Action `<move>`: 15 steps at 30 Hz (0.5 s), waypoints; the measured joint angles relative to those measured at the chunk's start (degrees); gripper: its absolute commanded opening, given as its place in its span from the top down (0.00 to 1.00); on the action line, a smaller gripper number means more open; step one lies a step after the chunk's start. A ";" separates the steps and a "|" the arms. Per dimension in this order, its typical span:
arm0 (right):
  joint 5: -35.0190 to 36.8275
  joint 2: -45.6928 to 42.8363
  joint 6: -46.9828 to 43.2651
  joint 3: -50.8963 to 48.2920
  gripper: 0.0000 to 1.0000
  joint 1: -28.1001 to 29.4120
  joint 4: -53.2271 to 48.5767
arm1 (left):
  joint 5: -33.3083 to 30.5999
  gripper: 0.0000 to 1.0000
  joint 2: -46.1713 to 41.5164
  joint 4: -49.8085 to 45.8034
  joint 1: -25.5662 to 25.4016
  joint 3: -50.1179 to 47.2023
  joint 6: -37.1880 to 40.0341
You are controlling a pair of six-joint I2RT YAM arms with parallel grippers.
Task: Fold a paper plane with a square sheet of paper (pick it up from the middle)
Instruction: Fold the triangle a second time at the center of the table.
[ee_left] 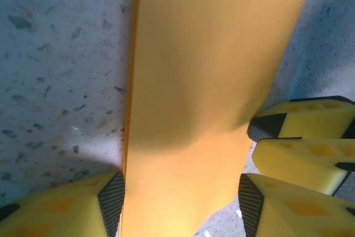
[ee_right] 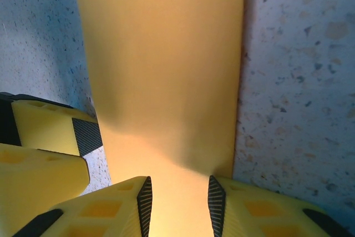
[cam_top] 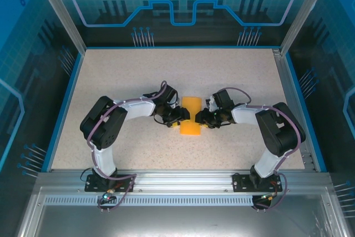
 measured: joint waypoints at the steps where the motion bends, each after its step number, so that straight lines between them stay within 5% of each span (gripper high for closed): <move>1: 0.00 0.00 -0.02 0.00 0.64 0.00 0.00 | -0.13 0.40 0.00 0.00 -0.04 -0.02 -0.22; 15: 0.02 0.00 -0.02 0.00 0.64 -0.02 -0.04 | -2.91 0.35 -2.38 -1.42 -0.85 -1.64 -1.27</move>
